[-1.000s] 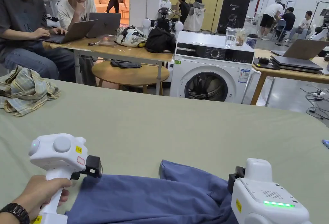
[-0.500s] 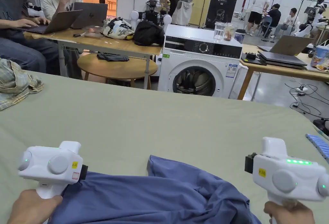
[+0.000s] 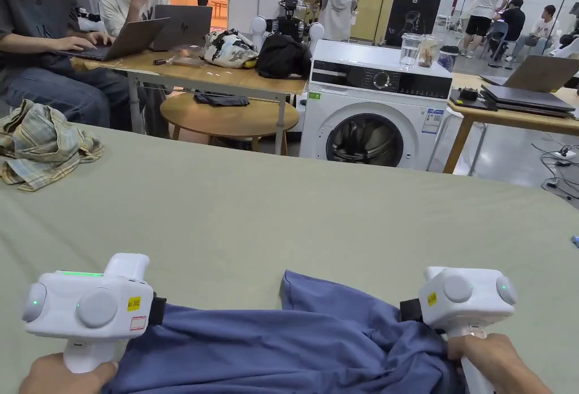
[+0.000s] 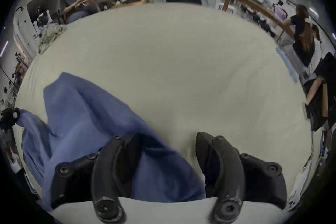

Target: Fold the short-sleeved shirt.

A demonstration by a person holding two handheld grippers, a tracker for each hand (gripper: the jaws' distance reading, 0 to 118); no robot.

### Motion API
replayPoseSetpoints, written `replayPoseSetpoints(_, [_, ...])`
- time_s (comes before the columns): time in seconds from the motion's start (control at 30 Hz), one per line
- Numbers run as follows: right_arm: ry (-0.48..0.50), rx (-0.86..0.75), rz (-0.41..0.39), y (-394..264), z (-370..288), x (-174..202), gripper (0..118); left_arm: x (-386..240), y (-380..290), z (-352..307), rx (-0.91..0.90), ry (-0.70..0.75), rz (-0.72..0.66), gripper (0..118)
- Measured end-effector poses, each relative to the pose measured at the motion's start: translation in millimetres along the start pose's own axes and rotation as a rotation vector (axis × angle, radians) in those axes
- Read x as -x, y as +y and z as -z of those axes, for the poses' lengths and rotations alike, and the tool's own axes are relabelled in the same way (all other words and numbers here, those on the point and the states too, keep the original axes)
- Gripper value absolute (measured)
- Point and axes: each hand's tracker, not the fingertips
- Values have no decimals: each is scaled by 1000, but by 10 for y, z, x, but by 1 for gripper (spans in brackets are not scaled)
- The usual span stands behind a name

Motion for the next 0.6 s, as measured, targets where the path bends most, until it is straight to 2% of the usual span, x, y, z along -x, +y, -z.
replayPoseSetpoints(0.07, [-19,-55,1,-43,-53,23,61,-13,-4,23,6,-1,-6,0])
replayPoseSetpoints(0.1, [-27,-53,4,-33,-57,46,54,-10,-6,20,10,-2,-9,0])
replayPoseSetpoints(0.13, [-26,-54,-7,-41,-82,64,38,-16,-6,24,12,-4,-10,0])
replayPoseSetpoints(0.17, [-21,-79,-26,-51,-102,85,0,-29,-3,29,14,-5,-10,0])
replayPoseSetpoints(0.23, [-45,-92,-87,-49,-120,134,0,-23,2,25,10,-3,-12,0])
replayPoseSetpoints(0.33, [-43,-122,-92,-101,-228,124,0,-10,26,-16,4,-13,-29,0])
replayPoseSetpoints(0.43, [-98,-279,-31,-90,-568,3,0,24,95,-139,-28,-11,-35,0])
replayPoseSetpoints(0.53, [-104,-349,10,-52,-969,-154,0,90,239,-308,-73,-28,-41,0])
replayPoseSetpoints(0.6, [-145,-418,9,-63,-1254,-239,0,106,350,-455,-111,-15,-34,0])
